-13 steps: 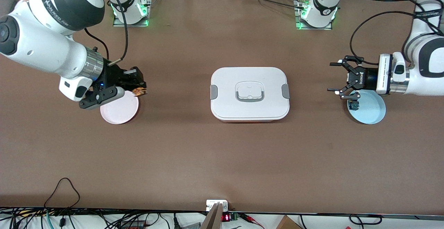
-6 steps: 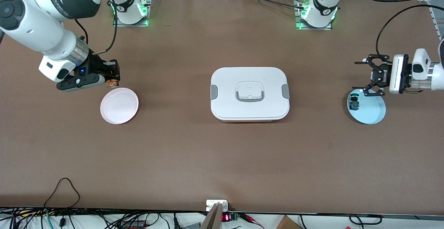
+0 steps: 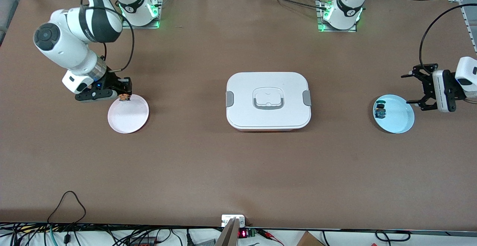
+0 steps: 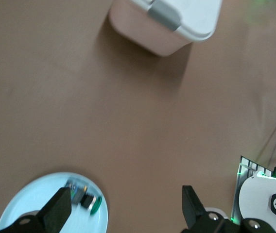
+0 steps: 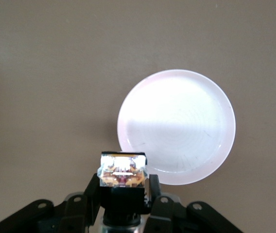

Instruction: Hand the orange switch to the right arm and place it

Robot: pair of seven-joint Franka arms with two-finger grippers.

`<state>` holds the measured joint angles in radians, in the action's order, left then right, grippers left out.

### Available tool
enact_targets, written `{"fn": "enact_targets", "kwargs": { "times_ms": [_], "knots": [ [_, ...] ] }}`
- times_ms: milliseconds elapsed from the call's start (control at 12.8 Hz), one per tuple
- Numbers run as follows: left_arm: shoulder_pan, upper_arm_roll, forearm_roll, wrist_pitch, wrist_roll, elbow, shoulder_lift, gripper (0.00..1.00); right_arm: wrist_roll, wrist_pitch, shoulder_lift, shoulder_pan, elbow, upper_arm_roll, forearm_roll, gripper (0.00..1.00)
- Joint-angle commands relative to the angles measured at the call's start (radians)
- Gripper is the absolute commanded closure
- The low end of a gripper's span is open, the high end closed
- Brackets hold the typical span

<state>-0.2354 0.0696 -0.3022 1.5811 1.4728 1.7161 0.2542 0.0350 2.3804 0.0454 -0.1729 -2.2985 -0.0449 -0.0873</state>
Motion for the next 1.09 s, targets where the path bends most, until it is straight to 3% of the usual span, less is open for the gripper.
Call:
{"fn": "enact_targets", "kwargs": {
  "times_ms": [0,390,623,779,857,935,1013],
  "knots": [
    [0.022,-0.007,0.116,0.022,-0.228,-0.062,-0.007,0.0,0.005,0.129,0.117,0.018,0.005,0.01,0.009,1.0],
    [0.096,-0.013,0.273,0.02,-0.565,-0.138,0.002,0.0,0.006,0.334,0.283,0.023,0.005,0.01,0.006,1.0],
    [0.105,-0.016,0.276,0.019,-0.858,-0.138,-0.007,0.0,0.008,0.382,0.327,0.029,0.007,0.01,0.006,1.0],
    [0.105,-0.014,0.275,0.02,-0.952,-0.138,-0.01,0.0,0.005,0.384,0.337,0.029,0.011,0.01,0.004,0.98],
    [0.099,-0.014,0.275,0.023,-0.997,-0.139,-0.012,0.0,0.0,0.382,0.335,0.029,0.011,0.01,0.003,0.85],
    [0.099,-0.01,0.275,0.023,-1.043,-0.138,-0.018,0.0,-0.001,0.379,0.327,0.029,0.011,0.011,0.003,0.43],
    [0.097,-0.01,0.278,0.023,-1.092,-0.138,-0.016,0.0,0.002,0.376,0.317,0.029,0.013,0.01,0.003,0.21]
  ]
}}
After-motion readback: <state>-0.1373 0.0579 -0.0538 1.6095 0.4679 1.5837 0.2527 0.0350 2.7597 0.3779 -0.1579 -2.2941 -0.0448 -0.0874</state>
